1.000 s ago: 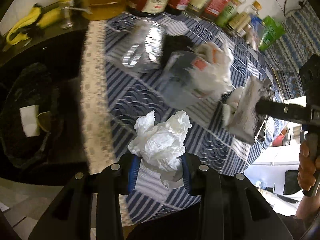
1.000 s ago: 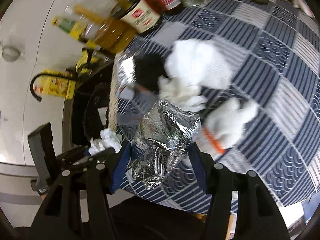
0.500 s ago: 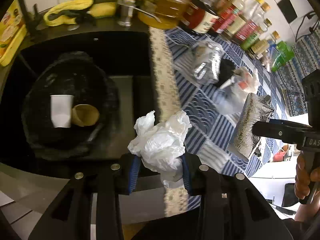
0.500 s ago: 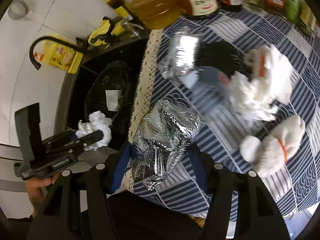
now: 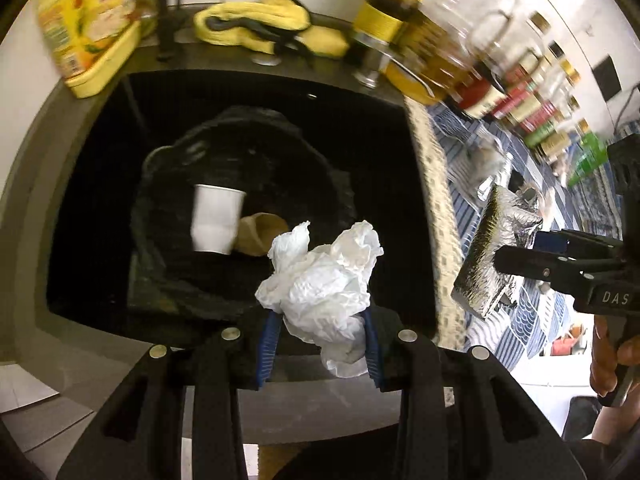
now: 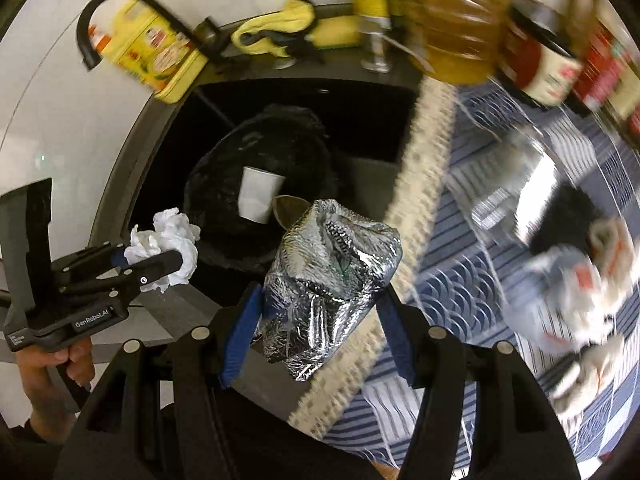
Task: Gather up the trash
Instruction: 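Carry the tissue and foil over the trash bag in the sink, then open both tools to drop the tissue and foil into the bag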
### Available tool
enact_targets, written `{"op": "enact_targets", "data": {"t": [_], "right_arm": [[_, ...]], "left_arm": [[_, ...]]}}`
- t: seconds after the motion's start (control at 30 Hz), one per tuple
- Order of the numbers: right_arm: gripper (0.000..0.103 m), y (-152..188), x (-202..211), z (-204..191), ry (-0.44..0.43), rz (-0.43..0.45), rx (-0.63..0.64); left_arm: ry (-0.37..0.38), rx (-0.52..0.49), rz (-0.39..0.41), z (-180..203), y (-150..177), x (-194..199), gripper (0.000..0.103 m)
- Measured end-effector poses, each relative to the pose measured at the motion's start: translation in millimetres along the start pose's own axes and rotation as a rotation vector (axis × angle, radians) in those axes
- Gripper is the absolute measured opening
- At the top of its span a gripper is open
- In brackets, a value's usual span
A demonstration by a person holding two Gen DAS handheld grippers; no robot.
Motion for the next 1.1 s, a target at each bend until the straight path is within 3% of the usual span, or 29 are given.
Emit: {"op": "enact_targets", "data": {"t": [0.57,1.1], "right_arm": [[0.059,-88.8,-49.0,-80.5,0.031,-0.076,0.152],[0.060,-122.9,-82.8,-85.0,0.029,-0.146,0.122]], "left_arm": [[0.003,0.112,0.026,-73.1,-26.4,13.1,0.035],[0.057,0.141,-0.039,-99.6,-52.4,-15.4,0.037]]}}
Point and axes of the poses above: each gripper's, at about its wrist camera, not at the fingertips, and x roughly against the way its jaws point, z to its right, y to its underside, the point moved 7 cm from there along -x, roughly the way its jaws point, and after that the axes turned 12 degrees about -z, right-handed, at the moved point
